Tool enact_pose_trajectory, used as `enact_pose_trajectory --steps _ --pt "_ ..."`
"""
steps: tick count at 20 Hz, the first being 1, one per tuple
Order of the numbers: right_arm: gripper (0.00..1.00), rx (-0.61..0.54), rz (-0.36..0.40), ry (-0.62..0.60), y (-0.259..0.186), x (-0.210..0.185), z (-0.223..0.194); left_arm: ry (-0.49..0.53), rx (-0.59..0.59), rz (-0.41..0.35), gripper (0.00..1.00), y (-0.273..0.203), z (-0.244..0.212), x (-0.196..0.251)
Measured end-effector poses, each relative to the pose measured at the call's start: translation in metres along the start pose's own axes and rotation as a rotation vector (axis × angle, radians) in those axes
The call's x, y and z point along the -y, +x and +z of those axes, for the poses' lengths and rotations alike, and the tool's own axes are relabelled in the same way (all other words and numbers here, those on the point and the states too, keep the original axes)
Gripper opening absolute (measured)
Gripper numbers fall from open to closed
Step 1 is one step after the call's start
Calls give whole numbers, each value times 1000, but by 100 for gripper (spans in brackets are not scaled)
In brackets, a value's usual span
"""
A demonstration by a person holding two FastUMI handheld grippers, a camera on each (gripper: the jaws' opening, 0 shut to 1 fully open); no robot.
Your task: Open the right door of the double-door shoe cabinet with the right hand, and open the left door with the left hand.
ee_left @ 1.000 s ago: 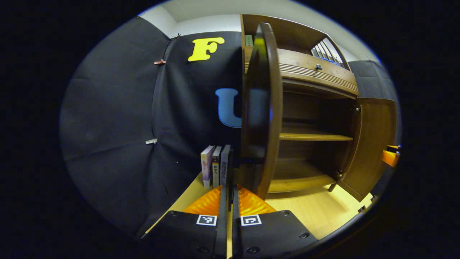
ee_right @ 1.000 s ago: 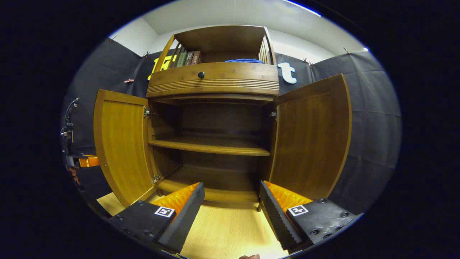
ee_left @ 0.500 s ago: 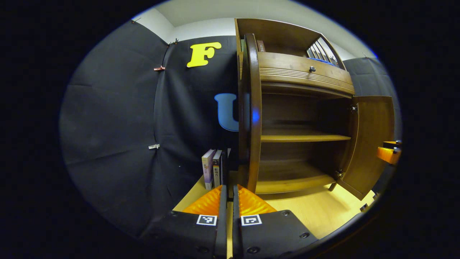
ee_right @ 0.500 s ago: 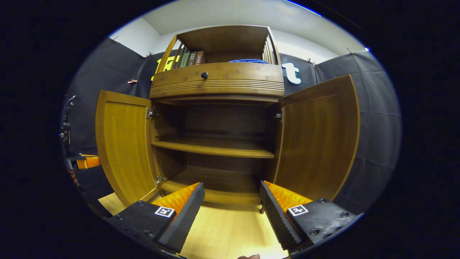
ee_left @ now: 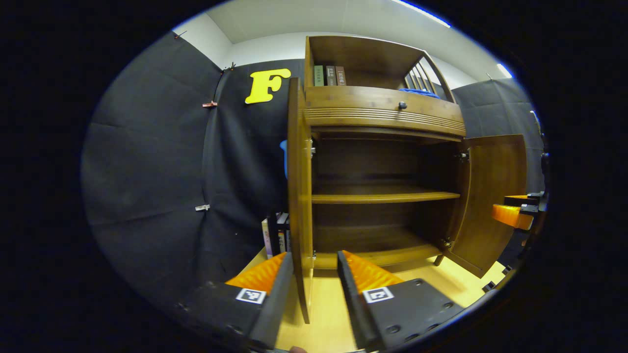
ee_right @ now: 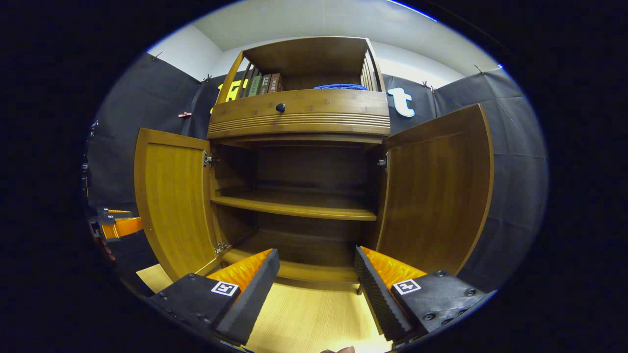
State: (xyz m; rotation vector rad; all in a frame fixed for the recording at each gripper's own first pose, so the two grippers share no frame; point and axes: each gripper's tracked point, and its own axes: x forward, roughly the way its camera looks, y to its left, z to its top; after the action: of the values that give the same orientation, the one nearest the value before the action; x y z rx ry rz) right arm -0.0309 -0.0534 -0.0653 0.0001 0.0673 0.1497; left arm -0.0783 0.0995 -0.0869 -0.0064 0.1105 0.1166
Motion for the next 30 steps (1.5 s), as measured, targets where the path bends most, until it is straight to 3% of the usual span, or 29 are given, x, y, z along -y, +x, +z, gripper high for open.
enact_pose_trajectory --steps 3,18,30 --pt "98 15 -11 -16 -3 10 6 -4 17 -31 99 -2 6 23" --pt "98 46 -78 38 -3 41 21 -12 42 -132 96 24 38 123" --pt "98 47 -80 28 2 42 22 -3 62 -113 97 34 43 133"
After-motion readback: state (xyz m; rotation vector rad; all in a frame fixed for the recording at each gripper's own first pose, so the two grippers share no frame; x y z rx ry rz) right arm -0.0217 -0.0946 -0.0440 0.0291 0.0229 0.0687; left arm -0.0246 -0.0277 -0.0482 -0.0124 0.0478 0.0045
